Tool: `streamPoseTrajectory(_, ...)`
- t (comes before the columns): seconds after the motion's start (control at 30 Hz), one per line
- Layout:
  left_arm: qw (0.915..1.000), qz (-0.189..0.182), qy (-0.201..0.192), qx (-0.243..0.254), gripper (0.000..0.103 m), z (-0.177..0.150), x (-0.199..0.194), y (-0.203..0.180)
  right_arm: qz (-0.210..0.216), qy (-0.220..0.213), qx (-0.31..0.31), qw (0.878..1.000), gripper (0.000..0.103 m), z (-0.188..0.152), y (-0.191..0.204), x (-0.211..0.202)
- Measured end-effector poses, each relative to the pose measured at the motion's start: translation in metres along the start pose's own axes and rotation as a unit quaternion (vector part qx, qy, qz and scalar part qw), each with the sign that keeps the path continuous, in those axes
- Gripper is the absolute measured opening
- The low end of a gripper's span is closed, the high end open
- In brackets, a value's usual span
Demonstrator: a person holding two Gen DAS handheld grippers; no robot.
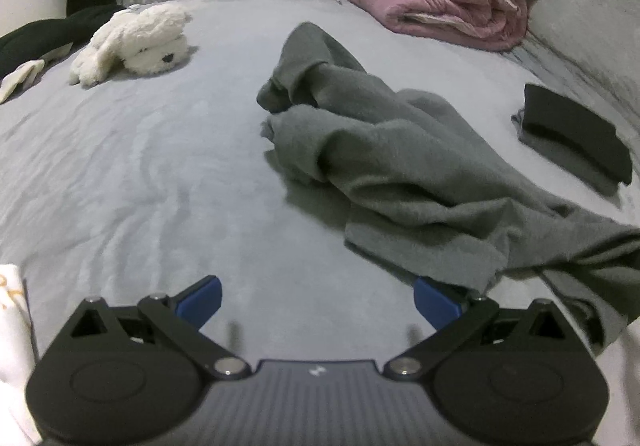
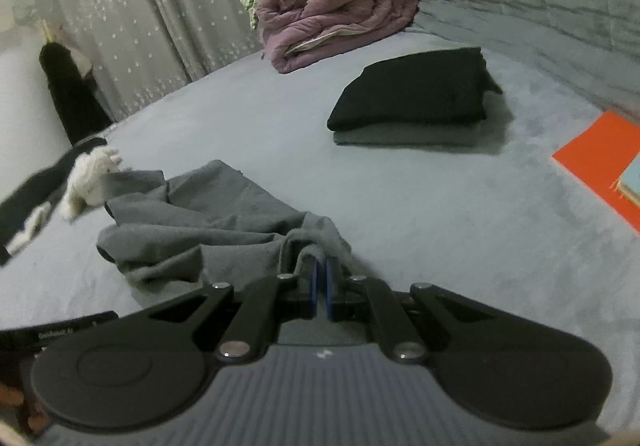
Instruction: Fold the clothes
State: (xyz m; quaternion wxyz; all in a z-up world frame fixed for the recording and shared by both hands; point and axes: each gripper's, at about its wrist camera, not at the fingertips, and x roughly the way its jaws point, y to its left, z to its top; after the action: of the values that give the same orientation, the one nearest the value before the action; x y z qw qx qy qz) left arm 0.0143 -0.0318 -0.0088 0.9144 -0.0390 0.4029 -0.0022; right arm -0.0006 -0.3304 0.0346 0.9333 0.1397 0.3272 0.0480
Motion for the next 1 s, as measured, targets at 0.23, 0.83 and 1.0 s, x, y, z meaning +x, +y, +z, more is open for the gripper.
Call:
streamPoseTrajectory(0.23, 0.9999, 0.008, 0.004, 0.01, 0.102, -0.003, 0.004, -0.005, -0.007, 0.01, -0.001, 1.0, 0.018, -0.003, -0.004, 0.004)
streamPoseTrajectory(0.83, 0.9992, -0.008, 0.031, -0.024, 0.102, -0.001, 0.004, 0.018, 0.001, 0.038, -0.079, 0.996, 0.067, -0.007, 0.076, 0.068)
streamPoseTrajectory(1.0, 0.9989, -0.014, 0.034, -0.03, 0.102, -0.002, 0.0, 0.024, 0.006, 0.044, -0.104, 0.994, 0.068, -0.012, 0.103, 0.083)
